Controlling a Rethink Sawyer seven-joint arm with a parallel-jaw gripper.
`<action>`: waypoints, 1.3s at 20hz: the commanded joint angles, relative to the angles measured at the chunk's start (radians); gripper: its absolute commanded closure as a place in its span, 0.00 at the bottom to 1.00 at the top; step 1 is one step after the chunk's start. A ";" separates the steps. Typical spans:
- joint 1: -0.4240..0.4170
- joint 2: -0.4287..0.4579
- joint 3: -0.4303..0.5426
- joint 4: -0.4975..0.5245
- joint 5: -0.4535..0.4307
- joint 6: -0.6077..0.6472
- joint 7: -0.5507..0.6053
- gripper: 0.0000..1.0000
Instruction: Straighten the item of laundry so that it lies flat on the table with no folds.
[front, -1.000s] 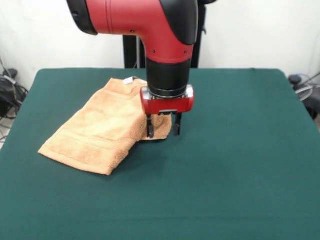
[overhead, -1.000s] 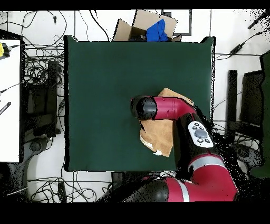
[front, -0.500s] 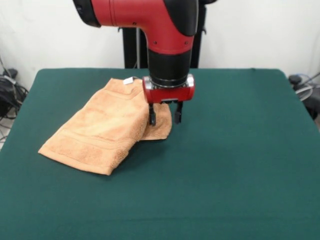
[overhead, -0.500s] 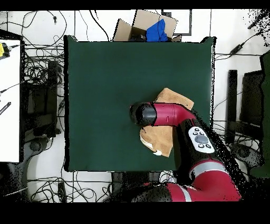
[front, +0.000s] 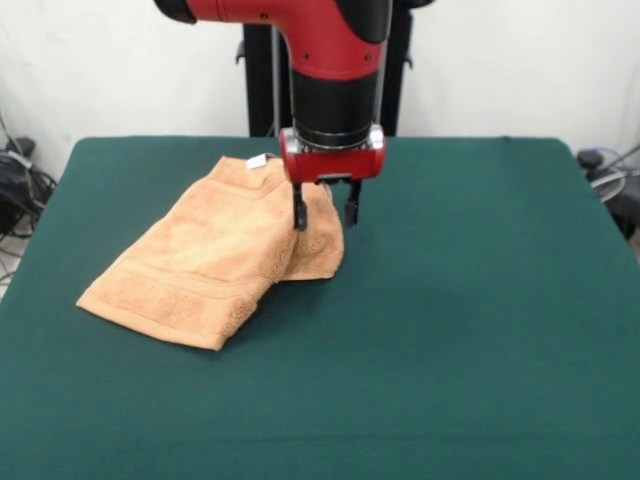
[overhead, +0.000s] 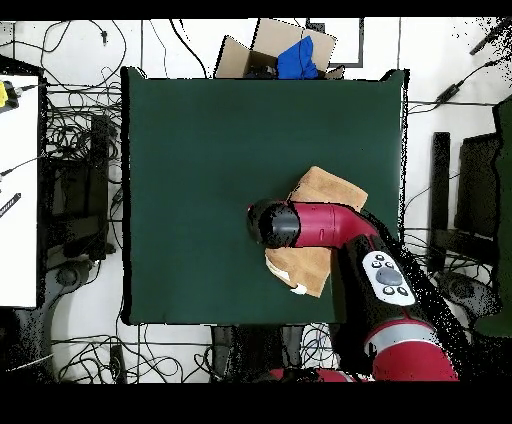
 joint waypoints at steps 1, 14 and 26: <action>0.019 0.017 -0.020 0.071 0.015 -0.049 0.173 0.00; 0.097 0.110 -0.086 0.036 0.013 -0.164 0.224 0.00; 0.104 0.163 -0.122 -0.009 0.021 -0.213 0.188 0.00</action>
